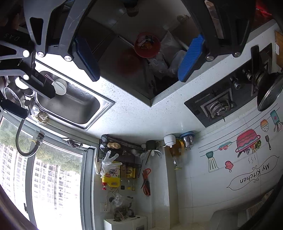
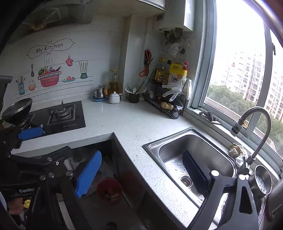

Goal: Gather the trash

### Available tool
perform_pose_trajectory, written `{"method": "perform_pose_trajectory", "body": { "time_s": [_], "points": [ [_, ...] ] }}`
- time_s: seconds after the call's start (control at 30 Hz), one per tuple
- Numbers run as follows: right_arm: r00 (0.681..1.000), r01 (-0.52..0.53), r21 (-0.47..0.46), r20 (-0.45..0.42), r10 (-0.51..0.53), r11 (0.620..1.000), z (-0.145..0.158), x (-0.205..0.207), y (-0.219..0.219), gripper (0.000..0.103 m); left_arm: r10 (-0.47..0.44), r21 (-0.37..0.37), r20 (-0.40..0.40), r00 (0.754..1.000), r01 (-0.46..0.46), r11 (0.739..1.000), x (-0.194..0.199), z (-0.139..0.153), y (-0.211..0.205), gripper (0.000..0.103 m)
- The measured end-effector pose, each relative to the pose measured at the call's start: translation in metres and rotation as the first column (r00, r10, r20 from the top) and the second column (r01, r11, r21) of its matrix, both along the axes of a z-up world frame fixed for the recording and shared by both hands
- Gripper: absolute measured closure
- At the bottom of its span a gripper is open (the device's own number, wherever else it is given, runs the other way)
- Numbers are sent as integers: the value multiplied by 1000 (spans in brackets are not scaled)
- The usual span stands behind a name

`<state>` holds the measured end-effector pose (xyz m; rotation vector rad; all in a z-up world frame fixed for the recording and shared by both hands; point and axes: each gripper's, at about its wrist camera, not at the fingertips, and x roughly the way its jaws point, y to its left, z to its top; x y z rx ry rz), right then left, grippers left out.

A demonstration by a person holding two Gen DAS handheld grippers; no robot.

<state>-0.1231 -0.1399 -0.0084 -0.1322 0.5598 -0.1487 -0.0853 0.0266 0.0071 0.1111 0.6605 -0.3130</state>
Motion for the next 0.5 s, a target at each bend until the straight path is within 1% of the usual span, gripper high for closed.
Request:
{"method": "perform_pose_trajectory", "body": {
  "time_s": [0.5],
  "points": [
    [1000, 20, 7, 21, -20, 1000, -1, -13, -2, 11, -10, -2, -8, 1000, 10, 1000, -13, 2, -16, 15]
  ]
}}
